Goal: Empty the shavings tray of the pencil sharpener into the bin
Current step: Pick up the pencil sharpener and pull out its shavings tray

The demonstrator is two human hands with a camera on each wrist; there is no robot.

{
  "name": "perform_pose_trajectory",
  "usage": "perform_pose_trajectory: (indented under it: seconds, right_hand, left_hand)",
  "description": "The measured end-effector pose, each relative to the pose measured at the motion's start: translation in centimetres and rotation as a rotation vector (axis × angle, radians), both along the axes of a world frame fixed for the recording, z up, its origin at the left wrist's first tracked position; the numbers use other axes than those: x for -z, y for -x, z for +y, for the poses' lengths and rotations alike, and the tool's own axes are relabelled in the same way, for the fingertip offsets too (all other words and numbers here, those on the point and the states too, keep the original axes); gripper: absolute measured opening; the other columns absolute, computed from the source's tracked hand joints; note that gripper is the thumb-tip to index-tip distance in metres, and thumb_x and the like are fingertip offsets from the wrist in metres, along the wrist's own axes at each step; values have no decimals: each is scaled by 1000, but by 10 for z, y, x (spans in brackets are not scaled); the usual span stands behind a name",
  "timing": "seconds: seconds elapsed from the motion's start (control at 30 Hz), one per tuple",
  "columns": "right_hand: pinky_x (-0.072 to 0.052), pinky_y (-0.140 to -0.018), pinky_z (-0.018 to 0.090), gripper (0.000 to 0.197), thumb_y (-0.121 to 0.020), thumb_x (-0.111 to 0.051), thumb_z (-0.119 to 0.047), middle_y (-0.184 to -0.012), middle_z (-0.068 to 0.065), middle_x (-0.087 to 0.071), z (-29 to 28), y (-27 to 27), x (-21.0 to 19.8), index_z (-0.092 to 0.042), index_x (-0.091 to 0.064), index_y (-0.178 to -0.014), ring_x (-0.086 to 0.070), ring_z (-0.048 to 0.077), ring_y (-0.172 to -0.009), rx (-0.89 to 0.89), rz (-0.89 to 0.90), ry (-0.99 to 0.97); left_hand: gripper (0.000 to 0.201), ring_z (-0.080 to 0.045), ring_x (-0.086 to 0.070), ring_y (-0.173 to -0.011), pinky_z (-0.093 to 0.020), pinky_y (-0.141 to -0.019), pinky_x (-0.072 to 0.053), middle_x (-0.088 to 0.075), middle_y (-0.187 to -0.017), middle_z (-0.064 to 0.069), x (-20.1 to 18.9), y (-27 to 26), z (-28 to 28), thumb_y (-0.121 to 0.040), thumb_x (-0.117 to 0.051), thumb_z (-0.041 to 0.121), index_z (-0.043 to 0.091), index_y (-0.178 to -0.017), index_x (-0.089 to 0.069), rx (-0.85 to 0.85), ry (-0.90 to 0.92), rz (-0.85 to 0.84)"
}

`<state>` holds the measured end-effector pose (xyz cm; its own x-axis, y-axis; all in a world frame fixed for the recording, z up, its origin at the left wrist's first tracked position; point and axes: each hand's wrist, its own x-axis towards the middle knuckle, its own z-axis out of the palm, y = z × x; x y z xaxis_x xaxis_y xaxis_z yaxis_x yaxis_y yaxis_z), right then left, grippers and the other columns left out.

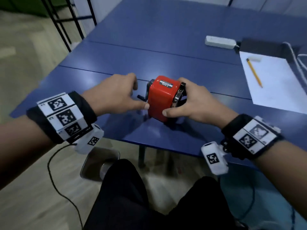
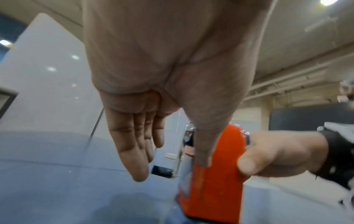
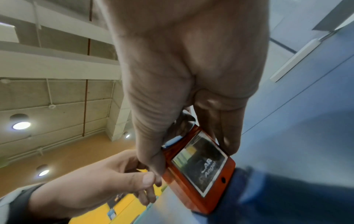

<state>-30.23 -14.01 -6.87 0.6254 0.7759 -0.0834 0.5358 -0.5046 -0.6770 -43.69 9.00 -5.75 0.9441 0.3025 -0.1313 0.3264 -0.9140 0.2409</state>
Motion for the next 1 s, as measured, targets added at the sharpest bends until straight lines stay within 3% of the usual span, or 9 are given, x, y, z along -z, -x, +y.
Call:
perform_pose_trajectory:
  seconds: [0.1, 0.23, 0.33, 0.47, 0.57, 0.63, 0.8, 1.0]
  right_hand:
    - [-55, -86, 29, 66, -68, -97, -49, -108, -8, -76, 1, 12, 7, -29, -61, -119, -72, 14, -100, 64, -13, -58]
    - [-53, -88, 21, 83, -66, -99, -46, -121, -9, -75, -1, 26, 12, -26, -60, -136, -70, 10, -109, 137, 48, -136]
    - [-56, -91, 19, 90, -64, -104, -37, -126, -10, -72, -11, 27, 15, -26, -58, -141, -71, 3, -105, 119, 72, -111]
    - [-60, -101, 32, 79, -70, -101, -27, -124, -3, -76, -20, 29, 24, -23, -64, -140, -77, 12, -105, 109, 29, -41]
    - [-53, -89, 14, 72, -73, -99, -27, -116, -8, -76, -19, 32, 26, -22, -66, -137, -74, 9, -101, 124, -12, -60]
    - [-50, -85, 10, 70, -73, -100, -28, -111, -10, -75, -17, 32, 25, -22, -67, -134, -73, 8, -98, 136, -24, -72]
    - [-57, -101, 27, 79, -68, -103, -32, -115, -9, -75, -17, 32, 25, -24, -66, -137, -76, 12, -104, 118, -10, -85]
    - [-58, -105, 36, 83, -64, -104, -39, -117, -5, -78, -19, 31, 24, -26, -66, -137, -77, 14, -106, 130, 3, -85]
  left_hand:
    - [47, -15, -68, -88, -33, -79, -56, -73, -96, 11, 0, 11, -16, -80, -78, 63, 23, -103, -67, 2, 81, -7]
    - [63, -16, -74, -107, -38, -100, -58, -76, -119, 6, 4, 10, -31, -79, -85, 54, 19, -129, -69, -1, 291, -11]
    - [56, -16, -76, -107, -44, -103, -57, -81, -113, 7, 11, 4, -28, -74, -87, 51, 22, -121, -75, -8, 428, -3]
    - [42, -20, -77, -101, -46, -102, -58, -83, -102, 4, 11, -4, -29, -77, -91, 36, 19, -112, -78, -35, 481, -44]
    - [44, -20, -78, -98, -46, -100, -59, -84, -99, 2, 9, -10, -26, -73, -94, 35, 17, -110, -80, -18, 471, -55]
    - [47, -21, -79, -97, -46, -99, -60, -84, -99, 1, 9, -11, -23, -70, -96, 39, 17, -109, -81, -5, 462, -50]
    - [51, -23, -80, -101, -45, -101, -60, -85, -100, -1, 6, -14, -16, -67, -99, 36, 15, -110, -83, 7, 525, -34]
    - [46, -23, -80, -102, -45, -106, -57, -85, -99, 0, 7, -19, -14, -67, -99, 34, 15, -107, -85, 42, 548, -20]
